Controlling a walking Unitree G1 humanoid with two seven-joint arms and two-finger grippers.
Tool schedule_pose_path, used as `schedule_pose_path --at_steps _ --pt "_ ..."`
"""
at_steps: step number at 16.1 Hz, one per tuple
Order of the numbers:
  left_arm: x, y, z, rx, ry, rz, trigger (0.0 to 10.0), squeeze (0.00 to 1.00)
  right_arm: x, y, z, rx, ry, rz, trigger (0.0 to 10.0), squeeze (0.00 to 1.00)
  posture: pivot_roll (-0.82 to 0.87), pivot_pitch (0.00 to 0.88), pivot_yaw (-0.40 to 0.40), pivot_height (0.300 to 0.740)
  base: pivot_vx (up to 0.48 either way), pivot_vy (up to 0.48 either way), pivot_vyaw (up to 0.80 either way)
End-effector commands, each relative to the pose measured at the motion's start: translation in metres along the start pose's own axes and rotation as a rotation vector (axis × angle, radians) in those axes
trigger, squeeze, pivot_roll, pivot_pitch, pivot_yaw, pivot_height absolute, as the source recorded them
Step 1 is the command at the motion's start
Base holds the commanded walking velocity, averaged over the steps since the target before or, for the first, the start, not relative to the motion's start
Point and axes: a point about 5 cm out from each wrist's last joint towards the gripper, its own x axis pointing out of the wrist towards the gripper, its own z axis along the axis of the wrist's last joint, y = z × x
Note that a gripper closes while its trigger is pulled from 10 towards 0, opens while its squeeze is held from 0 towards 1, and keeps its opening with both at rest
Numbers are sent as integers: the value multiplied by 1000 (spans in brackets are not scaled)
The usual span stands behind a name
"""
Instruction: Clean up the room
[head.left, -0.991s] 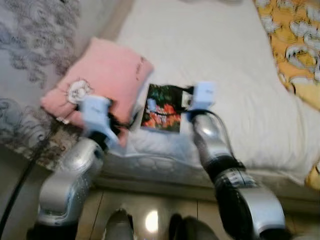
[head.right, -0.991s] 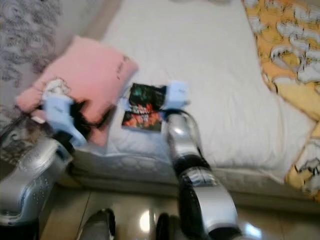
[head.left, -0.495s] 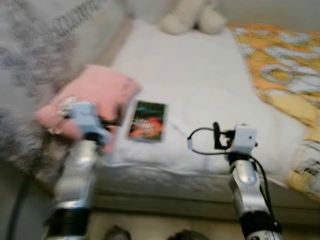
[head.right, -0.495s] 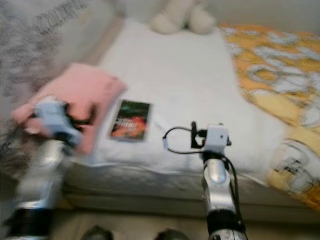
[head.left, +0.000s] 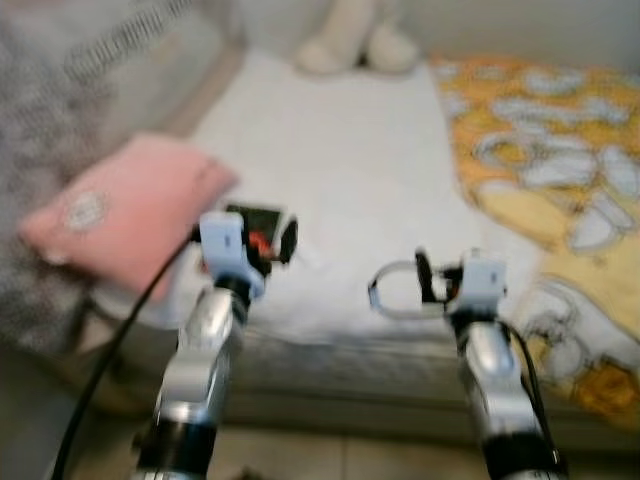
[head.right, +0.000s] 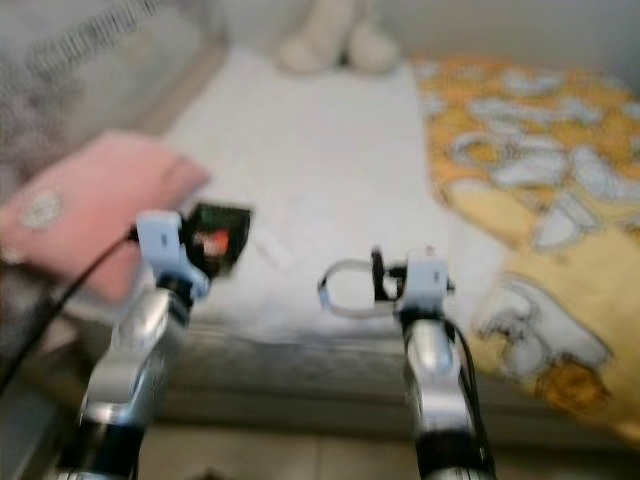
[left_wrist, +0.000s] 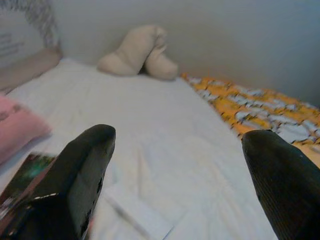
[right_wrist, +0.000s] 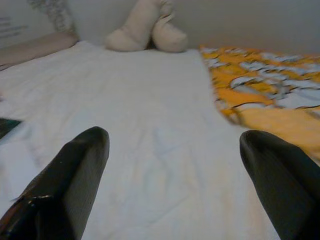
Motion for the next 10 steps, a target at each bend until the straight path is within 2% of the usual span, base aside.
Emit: schedule_pose_path --at_steps 1,3,5,6,7,9,10 --pt "-1 11 1 20 -9 38 10000 0 5 11 4 8 -3 35 10000 0 -68 0 -1 740 296 -375 0" --pt "-2 19 2 14 -35 98 10000 0 10 12 9 -10 -20 55 10000 0 -66 0 -12 740 296 -375 0" --pt "-13 39 0 8 -65 213 10000 0 10 -3 22 35 -106 -15 10000 0 -70 0 -13 740 307 -364 0" --pt "-19 43 1 13 -75 228 10000 0 7 -8 24 37 -128 -37 10000 0 -76 0 -14 740 304 -368 0" --pt "-32 43 -2 25 -70 206 10000 0 -1 -11 24 14 -131 -25 10000 0 -83 0 -9 740 307 -364 0" --pt "-63 42 -19 53 19 153 10000 0 -30 -22 11 -59 -87 26 10000 0 -91 0 -8 740 319 -354 0" --pt "-72 39 -22 65 35 132 10000 0 -40 -26 4 -88 -59 46 10000 0 -95 0 -7 740 334 -341 0"
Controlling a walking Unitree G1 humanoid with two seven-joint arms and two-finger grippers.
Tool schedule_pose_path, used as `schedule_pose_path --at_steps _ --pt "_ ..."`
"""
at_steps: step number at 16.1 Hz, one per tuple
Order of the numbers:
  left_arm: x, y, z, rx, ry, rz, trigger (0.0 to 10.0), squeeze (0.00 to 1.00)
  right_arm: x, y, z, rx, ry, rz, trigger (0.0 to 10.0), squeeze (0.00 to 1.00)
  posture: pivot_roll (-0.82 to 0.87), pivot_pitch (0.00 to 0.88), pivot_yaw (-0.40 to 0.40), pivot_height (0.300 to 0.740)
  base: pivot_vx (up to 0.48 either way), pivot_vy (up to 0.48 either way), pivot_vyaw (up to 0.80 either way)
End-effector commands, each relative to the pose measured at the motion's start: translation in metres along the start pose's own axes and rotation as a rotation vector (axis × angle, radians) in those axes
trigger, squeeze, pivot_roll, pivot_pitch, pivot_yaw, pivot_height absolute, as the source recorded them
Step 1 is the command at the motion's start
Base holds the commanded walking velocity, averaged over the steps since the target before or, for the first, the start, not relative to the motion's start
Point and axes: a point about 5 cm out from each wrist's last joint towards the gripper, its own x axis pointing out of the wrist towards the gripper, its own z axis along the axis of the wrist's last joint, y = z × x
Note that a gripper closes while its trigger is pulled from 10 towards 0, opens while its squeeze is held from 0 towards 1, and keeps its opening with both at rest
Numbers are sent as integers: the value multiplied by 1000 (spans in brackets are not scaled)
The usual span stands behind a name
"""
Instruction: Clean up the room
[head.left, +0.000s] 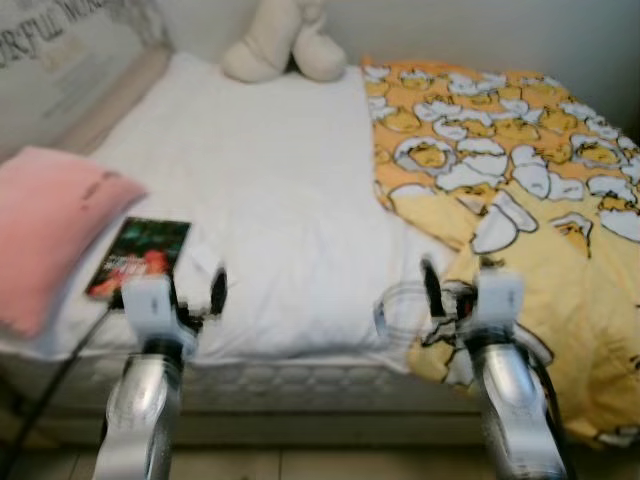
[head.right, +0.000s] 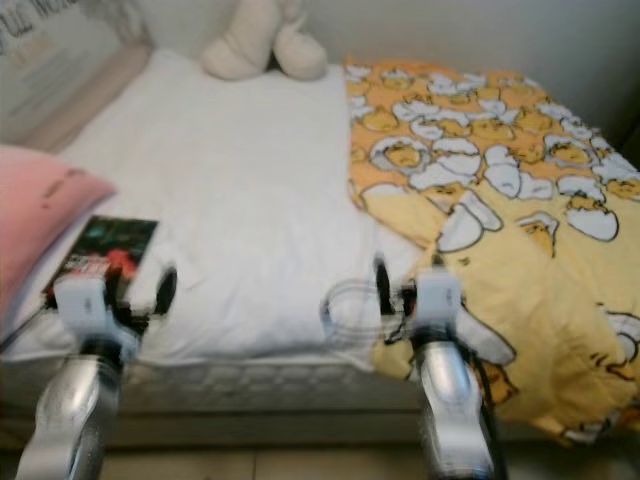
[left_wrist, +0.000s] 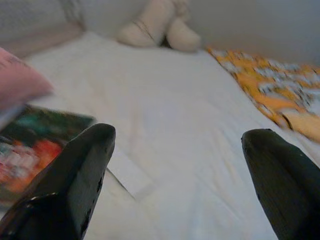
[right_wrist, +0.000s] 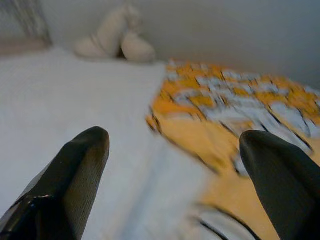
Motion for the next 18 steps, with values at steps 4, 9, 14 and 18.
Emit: schedule_pose_path --at_steps 4,9,14,18 --pt "21 -33 19 -33 -97 -91 10000 0 15 -7 11 -32 -32 -24 10000 0 -109 0 -5 740 334 -341 0" --pt "34 -33 13 44 -20 -127 10000 0 18 3 9 -29 -10 -7 10000 0 -109 0 9 740 180 -197 -614" --pt "73 -7 10 86 76 -41 10000 0 20 5 1 12 39 -38 10000 0 -125 0 16 740 0 0 -751" --pt "85 -6 -16 168 250 -92 10000 0 9 0 -7 -1 76 -37 10000 0 -165 0 17 740 0 0 -736"
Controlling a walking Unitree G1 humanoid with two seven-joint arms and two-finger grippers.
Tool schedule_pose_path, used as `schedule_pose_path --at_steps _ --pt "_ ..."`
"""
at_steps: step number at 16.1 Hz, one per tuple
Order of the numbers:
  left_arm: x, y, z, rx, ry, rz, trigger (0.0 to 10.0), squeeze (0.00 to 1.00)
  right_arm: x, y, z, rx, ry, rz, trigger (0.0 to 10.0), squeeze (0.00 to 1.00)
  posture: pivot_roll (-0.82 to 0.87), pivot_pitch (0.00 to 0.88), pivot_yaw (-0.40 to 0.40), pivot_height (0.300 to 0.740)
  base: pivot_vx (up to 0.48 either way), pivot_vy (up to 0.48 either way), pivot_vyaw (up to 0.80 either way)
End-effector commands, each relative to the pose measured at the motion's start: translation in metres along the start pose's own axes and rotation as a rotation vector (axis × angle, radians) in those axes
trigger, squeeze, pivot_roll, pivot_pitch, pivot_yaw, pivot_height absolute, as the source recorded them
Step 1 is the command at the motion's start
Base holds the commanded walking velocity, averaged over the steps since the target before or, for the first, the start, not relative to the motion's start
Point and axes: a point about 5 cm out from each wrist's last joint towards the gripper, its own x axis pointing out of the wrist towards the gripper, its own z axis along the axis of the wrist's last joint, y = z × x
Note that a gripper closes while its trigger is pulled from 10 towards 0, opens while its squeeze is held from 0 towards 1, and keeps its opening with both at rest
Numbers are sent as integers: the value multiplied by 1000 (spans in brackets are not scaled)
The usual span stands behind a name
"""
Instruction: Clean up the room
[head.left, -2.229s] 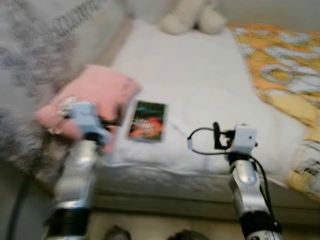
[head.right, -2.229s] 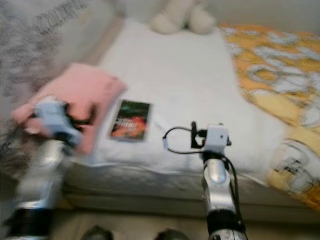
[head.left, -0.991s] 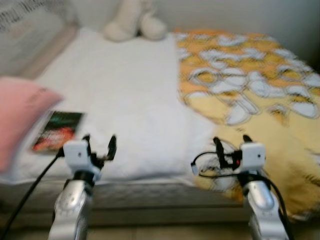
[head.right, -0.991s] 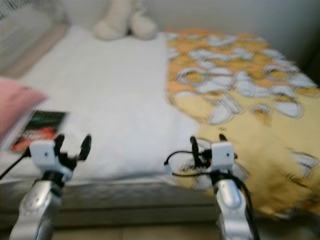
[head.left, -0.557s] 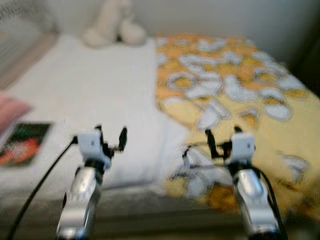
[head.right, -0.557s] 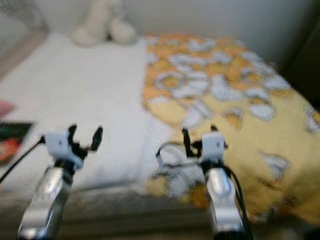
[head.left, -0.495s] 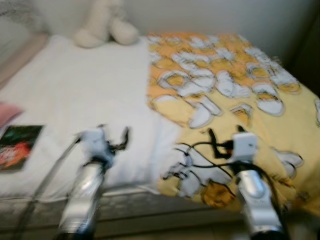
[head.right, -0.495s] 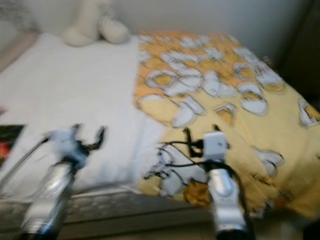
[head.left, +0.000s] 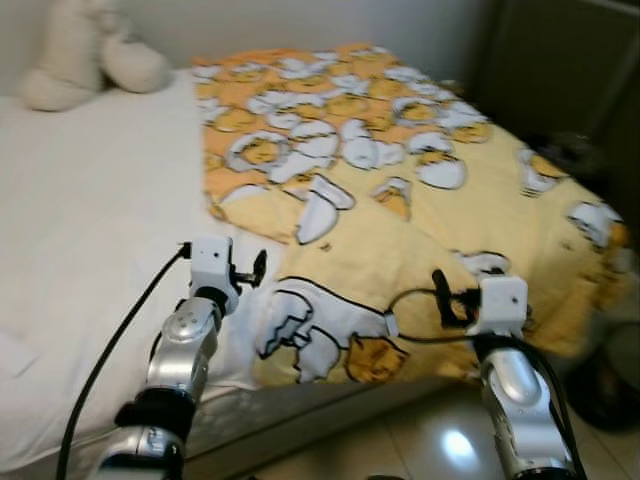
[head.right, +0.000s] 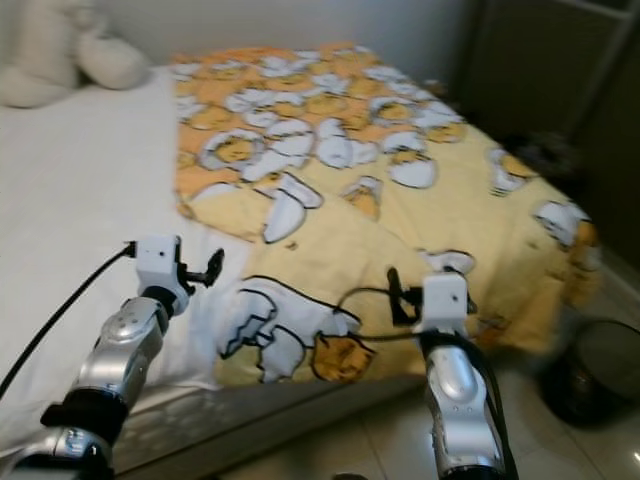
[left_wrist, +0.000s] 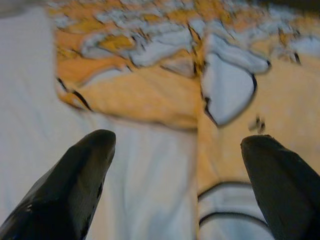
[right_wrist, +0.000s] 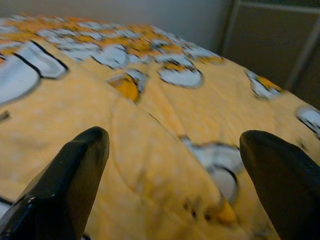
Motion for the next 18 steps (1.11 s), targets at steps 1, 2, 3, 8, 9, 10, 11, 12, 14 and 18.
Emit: schedule_pose_path --at_steps 1,2,3,8,9,10,11,12,14,18 --pt "2 1 -6 36 60 -21 10000 0 -2 3 2 6 -7 20 10000 0 -166 0 18 740 0 0 -731" --pt "1 6 -16 64 121 -27 10000 0 -6 2 -2 2 6 28 10000 0 -174 0 22 740 0 0 -738" --pt "-1 9 -21 70 146 -30 10000 0 -7 2 -4 5 15 39 10000 0 -177 0 23 740 0 0 -738" --pt "-25 -1 -78 105 445 -182 10000 0 -17 7 -9 -9 45 94 10000 0 -172 36 -5 740 0 0 0" --pt "-26 0 -80 106 446 -172 10000 0 -17 7 -8 -15 44 103 10000 0 -173 43 -11 740 0 0 0" --pt "-26 0 -82 101 450 -158 10000 0 -18 7 -8 -20 44 110 10000 0 -175 47 -18 740 0 0 0" --pt "-26 2 -82 99 431 -114 10000 0 -19 4 -8 -28 49 115 10000 0 -179 51 -25 740 0 0 0" --pt "-25 2 -81 87 422 -104 10000 0 -19 3 -8 -30 51 116 10000 0 -179 51 -25 740 0 0 0" --pt "-23 6 -77 111 403 -56 10000 0 -20 2 -9 -35 62 125 10000 0 -179 53 -35 740 0 0 0" --pt "-20 18 -69 54 329 60 10000 0 -29 18 -19 1 159 309 10000 0 -191 61 -38 740 0 0 0"
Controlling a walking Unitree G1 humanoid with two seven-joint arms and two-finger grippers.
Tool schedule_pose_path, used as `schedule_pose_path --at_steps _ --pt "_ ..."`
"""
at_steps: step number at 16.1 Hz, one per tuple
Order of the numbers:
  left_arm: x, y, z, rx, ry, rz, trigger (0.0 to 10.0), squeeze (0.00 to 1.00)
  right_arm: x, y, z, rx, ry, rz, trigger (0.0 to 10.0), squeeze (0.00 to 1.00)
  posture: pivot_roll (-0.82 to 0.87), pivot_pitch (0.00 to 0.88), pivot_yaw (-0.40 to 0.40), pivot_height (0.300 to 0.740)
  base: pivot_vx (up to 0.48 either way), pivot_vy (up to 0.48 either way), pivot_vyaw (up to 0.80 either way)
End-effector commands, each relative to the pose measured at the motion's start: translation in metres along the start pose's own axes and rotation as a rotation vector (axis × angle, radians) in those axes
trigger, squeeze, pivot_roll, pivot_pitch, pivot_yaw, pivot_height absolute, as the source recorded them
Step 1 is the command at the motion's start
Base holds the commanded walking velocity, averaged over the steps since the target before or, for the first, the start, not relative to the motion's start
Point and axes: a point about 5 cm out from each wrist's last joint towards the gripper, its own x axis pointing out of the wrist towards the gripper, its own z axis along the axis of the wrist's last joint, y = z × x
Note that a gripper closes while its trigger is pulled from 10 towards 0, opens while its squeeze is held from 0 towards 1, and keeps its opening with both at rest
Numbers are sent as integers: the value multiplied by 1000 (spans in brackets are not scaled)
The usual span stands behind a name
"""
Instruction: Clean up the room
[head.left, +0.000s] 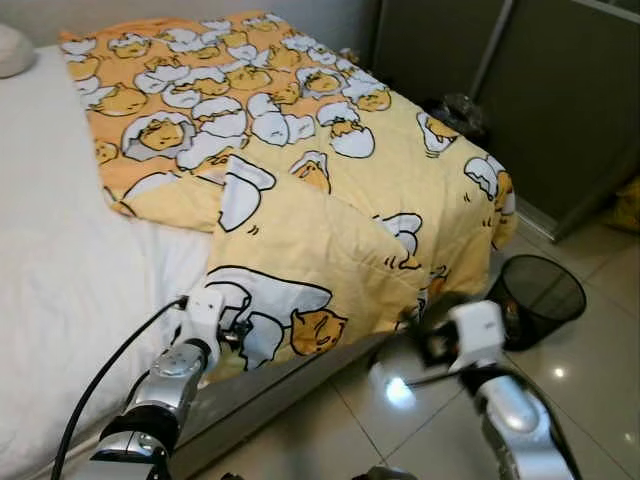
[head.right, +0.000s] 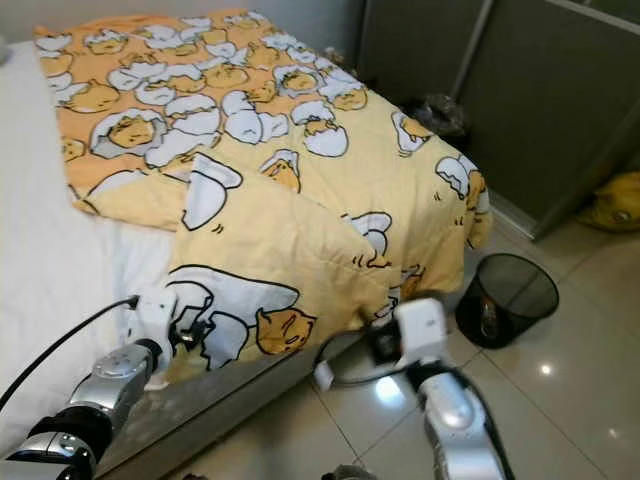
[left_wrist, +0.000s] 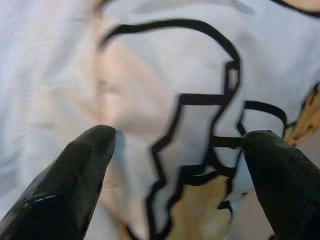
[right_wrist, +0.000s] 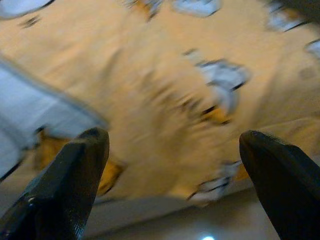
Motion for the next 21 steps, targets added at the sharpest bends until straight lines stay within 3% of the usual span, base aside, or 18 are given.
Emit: schedule_pose_path --at_steps 1,4,8,10,16,19,21 --pt "0 3 10 -33 -62 11 10000 0 -3 3 -9 7 70 54 10000 0 -187 67 -31 740 0 0 0" --pt "-8 1 10 -31 -109 -48 10000 0 -7 7 -23 21 172 128 10000 0 -174 60 -20 740 0 0 0" --pt "-4 -9 -1 -40 -56 -62 10000 0 -5 15 -28 -1 223 231 10000 0 -157 50 -48 740 0 0 0" --pt "-1 -4 -5 -26 -17 21 10000 0 -6 16 -26 -12 237 281 10000 0 -166 58 -75 740 0 0 0" --pt "9 -8 10 -41 7 90 10000 0 -18 20 -19 -51 254 407 10000 0 -199 130 -115 740 0 0 0" --pt "11 -23 16 -63 -25 8 10000 0 -27 26 -22 -37 279 438 10000 0 -206 155 -102 740 0 0 0" --pt "10 -38 6 -48 7 -75 10000 0 -30 28 -25 -11 288 447 10000 0 -205 162 -97 740 0 0 0"
